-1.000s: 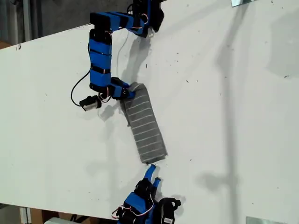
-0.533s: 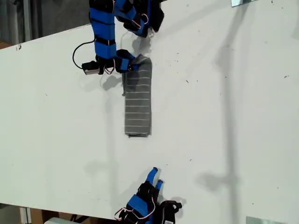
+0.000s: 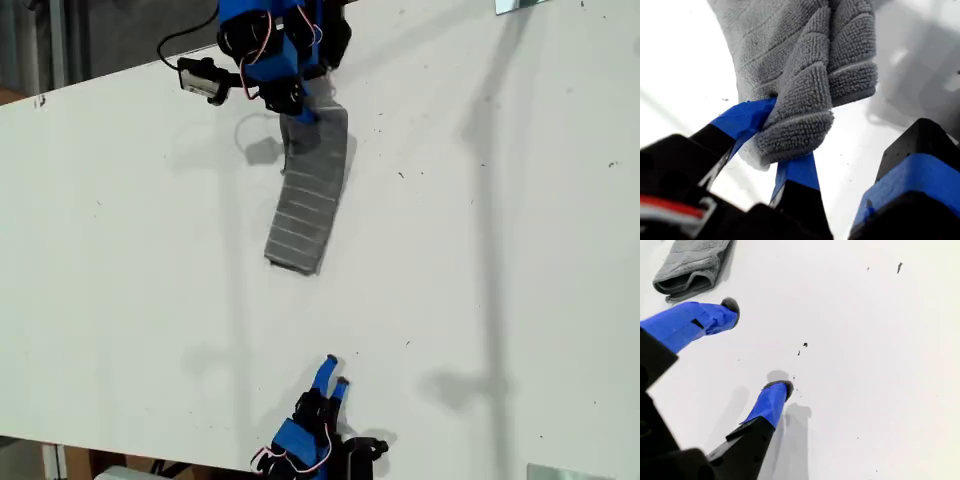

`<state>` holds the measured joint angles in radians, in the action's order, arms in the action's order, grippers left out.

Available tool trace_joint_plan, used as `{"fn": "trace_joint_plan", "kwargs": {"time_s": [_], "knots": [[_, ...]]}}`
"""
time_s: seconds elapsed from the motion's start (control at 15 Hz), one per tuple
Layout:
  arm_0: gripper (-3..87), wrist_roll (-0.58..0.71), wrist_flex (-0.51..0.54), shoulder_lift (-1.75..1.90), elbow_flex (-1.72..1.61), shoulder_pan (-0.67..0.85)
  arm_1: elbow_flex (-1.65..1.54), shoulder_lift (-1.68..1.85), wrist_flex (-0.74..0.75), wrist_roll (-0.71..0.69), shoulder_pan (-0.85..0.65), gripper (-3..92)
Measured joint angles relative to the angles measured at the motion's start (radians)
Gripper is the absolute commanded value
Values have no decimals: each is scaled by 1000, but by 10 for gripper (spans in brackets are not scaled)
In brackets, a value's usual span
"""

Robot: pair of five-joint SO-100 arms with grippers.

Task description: Grasp corners of a square towel and fold twice.

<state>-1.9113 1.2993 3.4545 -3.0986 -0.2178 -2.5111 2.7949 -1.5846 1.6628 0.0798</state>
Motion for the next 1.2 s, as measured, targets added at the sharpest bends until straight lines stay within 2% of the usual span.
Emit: {"fn": "trace_joint_plan", "kwargs": {"time_s": [0.2, 0.33, 0.47, 0.67, 0.73, 0.87, 1.2], "knots": [[269, 83, 8, 5, -5, 52, 101, 18, -57, 25, 23, -1], [266, 186, 15, 6, -8, 118, 265, -91, -121, -26, -23, -1], [264, 310, 25, 8, -8, 175, 462, -272, -192, -155, -137, -1], [249, 339, 25, 8, -8, 132, 713, -561, -227, -376, -282, -1], [244, 396, 25, 8, -8, 115, 801, -667, -227, -423, -305, -1], [224, 604, 17, 8, -8, 104, 1000, -923, -227, -515, -305, -1], [179, 747, 15, 9, -12, 104, 1434, -1460, -189, -655, -305, -1]]}}
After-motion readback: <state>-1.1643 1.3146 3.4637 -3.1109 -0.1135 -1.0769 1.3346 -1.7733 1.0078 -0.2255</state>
